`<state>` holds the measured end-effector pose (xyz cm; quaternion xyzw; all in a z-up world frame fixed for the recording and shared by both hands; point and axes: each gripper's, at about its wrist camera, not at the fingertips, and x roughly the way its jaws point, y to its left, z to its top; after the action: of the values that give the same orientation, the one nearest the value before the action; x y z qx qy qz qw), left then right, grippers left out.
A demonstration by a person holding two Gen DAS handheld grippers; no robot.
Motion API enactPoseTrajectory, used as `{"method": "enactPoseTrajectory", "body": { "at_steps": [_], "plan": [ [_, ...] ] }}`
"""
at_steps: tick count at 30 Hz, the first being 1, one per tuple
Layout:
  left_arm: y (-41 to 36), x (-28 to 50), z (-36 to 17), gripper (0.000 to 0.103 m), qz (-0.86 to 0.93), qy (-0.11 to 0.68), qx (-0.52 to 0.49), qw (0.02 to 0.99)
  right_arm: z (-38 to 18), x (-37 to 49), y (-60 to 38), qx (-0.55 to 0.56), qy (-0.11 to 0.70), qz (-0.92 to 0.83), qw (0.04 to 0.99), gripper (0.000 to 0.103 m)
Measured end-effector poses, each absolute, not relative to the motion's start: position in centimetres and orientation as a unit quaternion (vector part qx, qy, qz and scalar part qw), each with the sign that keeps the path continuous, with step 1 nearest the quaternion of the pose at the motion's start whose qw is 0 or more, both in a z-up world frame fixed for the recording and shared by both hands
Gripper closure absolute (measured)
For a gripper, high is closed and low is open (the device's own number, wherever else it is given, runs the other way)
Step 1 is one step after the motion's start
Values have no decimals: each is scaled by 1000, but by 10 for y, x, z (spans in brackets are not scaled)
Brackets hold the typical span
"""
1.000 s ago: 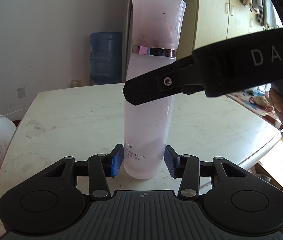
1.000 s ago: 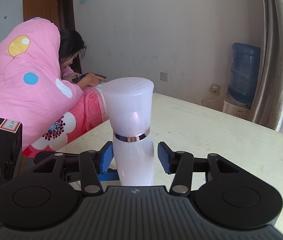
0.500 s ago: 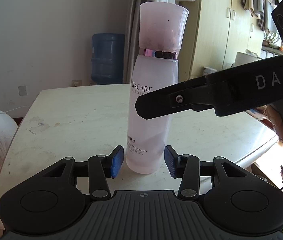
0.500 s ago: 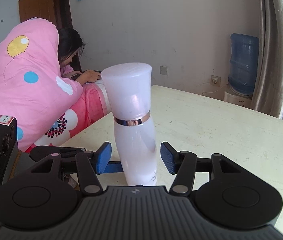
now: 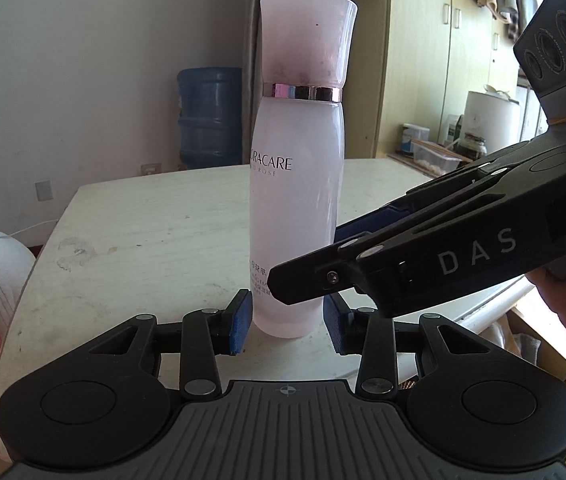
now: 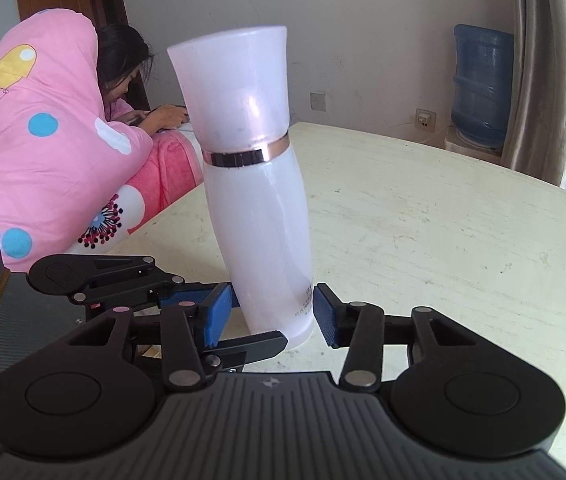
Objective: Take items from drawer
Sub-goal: 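Lower the spray bottle onto the white table and open the right tool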
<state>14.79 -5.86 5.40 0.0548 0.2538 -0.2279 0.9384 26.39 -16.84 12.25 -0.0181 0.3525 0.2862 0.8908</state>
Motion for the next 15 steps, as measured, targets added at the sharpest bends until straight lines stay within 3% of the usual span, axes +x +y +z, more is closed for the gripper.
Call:
{"method": "enactPoseTrajectory", "body": {
  "at_steps": [15],
  "plan": [
    [-60,148,54,63,-227,255,63,938,116,261,-168,-11,347,278,896,58]
  ]
}}
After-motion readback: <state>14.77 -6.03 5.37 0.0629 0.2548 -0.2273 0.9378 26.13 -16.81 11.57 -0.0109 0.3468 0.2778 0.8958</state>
